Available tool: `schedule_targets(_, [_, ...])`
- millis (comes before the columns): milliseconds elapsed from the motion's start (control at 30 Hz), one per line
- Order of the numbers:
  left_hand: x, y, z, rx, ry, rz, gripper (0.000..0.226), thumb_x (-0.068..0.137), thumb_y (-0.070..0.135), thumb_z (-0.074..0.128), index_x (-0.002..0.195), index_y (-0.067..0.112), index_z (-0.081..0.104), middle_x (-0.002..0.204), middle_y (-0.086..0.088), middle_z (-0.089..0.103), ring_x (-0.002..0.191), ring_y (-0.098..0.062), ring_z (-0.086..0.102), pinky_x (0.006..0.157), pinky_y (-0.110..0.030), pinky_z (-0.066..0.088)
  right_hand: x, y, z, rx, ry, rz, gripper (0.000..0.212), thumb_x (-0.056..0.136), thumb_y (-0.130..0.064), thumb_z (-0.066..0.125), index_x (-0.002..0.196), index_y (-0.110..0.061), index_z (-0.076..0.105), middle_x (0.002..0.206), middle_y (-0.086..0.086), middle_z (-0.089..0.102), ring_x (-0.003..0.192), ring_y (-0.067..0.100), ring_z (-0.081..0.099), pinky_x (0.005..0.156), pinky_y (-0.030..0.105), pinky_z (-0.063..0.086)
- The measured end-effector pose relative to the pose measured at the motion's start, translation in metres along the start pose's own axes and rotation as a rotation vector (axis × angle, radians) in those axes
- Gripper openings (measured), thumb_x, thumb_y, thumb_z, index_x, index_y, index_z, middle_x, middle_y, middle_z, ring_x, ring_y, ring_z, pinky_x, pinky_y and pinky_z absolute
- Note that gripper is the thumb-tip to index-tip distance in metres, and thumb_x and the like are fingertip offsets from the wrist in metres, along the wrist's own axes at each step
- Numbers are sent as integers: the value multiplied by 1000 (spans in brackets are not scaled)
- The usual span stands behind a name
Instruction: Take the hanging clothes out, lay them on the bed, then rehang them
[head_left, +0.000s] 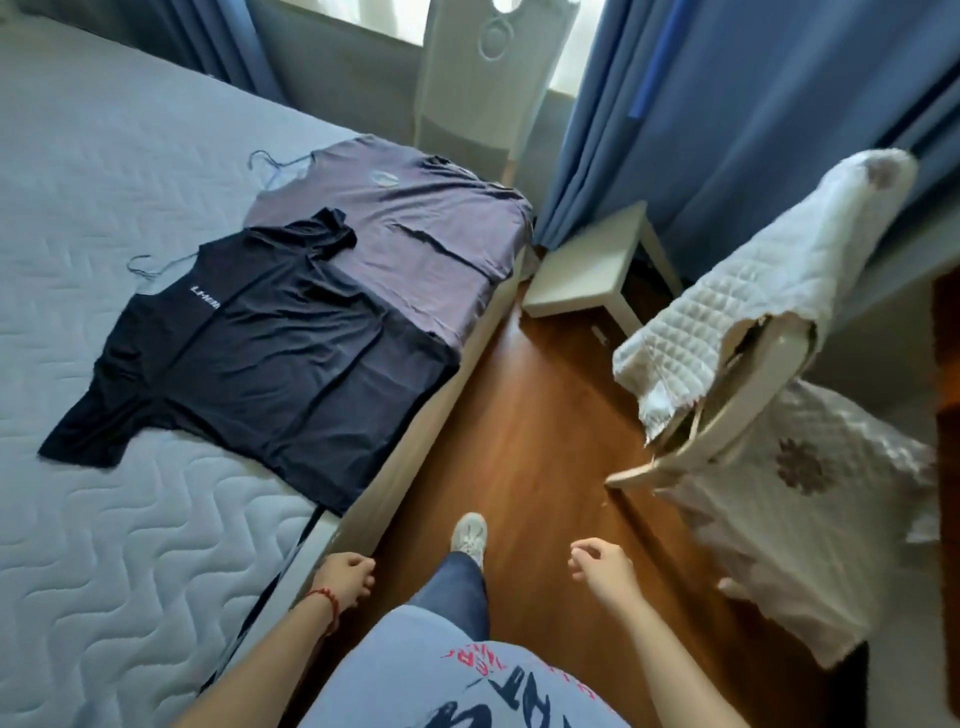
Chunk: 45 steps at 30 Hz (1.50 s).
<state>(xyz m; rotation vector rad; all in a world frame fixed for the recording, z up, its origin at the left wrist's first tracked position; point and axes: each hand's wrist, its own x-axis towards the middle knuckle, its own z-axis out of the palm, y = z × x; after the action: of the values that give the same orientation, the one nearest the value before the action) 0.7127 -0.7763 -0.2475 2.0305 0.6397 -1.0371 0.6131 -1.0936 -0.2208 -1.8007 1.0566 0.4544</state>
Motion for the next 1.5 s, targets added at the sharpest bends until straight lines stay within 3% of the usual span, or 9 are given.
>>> schedule_targets(267, [64,177,-37,-62,57,31,27,86,12,53,60,12,57,57,-4,54,47,-16,46,39,-14,34,110,-138,-34,-28,-39,-51,27,87,-3,54,71,-24,60,67,1,64,63,17,61,54,9,46])
schedule_targets(400, [92,250,-45,-160,73,39,22,87,14,53,66,12,59,62,-4,57,50,-14,49,45,-19,35,166,-206,-46,-78,-89,-116,23,88,-8,54,74,-25,61,69,-3,65,65,17,63,53,7,44])
schedule_targets(500, [115,287,-50,-248,112,15,20,88,15,53,69,12,59,64,-4,59,51,-14,49,46,-19,36,220,-257,-49,-155,-154,-165,25,86,-9,56,71,-29,61,73,-1,67,75,23,66,73,26,53])
schedule_targets(567, [129,304,-54,-324,156,-15,20,89,15,53,70,11,59,66,-5,59,50,-14,49,46,-19,36,257,-293,-49,-198,-207,-212,27,85,-8,56,69,-29,61,71,0,67,77,25,66,77,34,54])
schedule_targets(867, [149,365,-67,-669,384,-200,16,89,15,53,77,9,62,73,-9,61,58,-17,52,52,-22,38,390,-489,-46,-428,-427,-435,16,86,-5,56,79,-15,65,62,-2,64,52,8,62,62,27,52])
schedule_targets(967, [159,380,-70,-733,410,-230,17,89,16,54,75,10,62,73,-9,62,59,-17,53,50,-20,38,418,-536,-24,-501,-450,-460,12,85,-6,56,79,-10,66,60,0,63,60,19,63,70,37,53])
schedule_targets(1100, [180,393,-78,-799,393,-284,14,89,15,53,78,10,60,72,-7,62,58,-16,53,46,-19,39,437,-580,14,-557,-506,-491,11,89,-5,53,86,-8,63,62,0,62,49,7,61,57,18,47])
schedule_targets(1267, [214,403,-128,-868,407,-305,12,91,14,50,85,9,59,69,-4,59,55,-13,51,39,-13,37,462,-611,60,-631,-548,-454,15,91,-9,54,96,-2,66,52,-8,63,50,10,61,66,33,49])
schedule_targets(1500, [267,417,-239,-849,515,-257,17,91,14,49,96,6,63,79,-9,62,64,-14,55,54,-21,41,487,-707,128,-664,-566,-501,16,89,-4,52,96,1,66,66,4,64,52,9,62,54,21,44])
